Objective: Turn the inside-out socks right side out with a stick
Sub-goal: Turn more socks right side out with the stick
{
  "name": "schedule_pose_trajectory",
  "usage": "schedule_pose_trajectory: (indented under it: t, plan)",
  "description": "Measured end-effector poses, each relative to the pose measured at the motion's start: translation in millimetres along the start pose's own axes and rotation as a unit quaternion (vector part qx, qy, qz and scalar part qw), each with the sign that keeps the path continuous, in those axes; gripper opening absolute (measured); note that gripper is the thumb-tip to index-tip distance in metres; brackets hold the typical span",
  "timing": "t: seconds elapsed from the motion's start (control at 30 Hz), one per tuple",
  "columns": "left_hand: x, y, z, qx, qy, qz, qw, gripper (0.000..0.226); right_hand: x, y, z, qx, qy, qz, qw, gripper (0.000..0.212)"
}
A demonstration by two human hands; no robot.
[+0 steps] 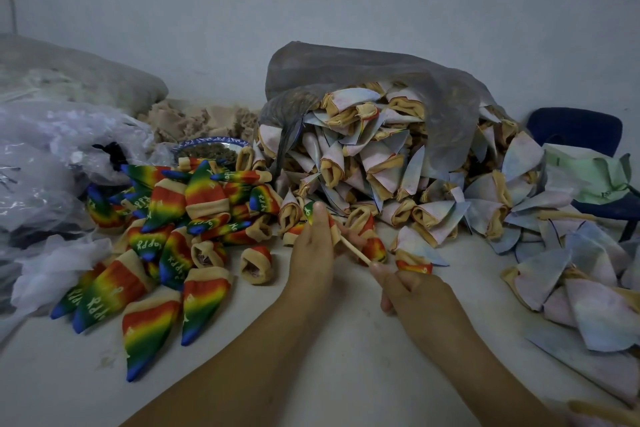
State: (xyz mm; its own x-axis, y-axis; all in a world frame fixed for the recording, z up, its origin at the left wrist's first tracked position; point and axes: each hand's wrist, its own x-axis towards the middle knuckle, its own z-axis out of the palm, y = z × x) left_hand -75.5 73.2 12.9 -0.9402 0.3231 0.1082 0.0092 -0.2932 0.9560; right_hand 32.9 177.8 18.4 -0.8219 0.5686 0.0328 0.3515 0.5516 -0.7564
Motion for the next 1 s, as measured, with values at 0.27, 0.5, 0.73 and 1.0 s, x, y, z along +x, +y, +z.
schedule_pose_trajectory:
  t: [0.27,0.5,0.73,1.0]
  plan:
    - [-2,-4,-4,0.091,0.007,0.056,0.994,0.084,0,0,-4,0.020,-0.001,-0.004,1.000,0.060]
    - [3,1,-9,0.057,0.052,0.033,0.996,0.058,-2,0,-7,-0.010,-0.009,-0.015,1.000,0.065]
    - [3,8,-8,-0.089,0.011,-0.041,0.995,0.065,-3,-5,-12,0.035,-0.019,0.006,0.999,0.063]
    - [0,13,-4,-0.253,-0.092,-0.084,0.959,0.062,2,-3,-13,0.058,-0.024,0.025,0.998,0.060]
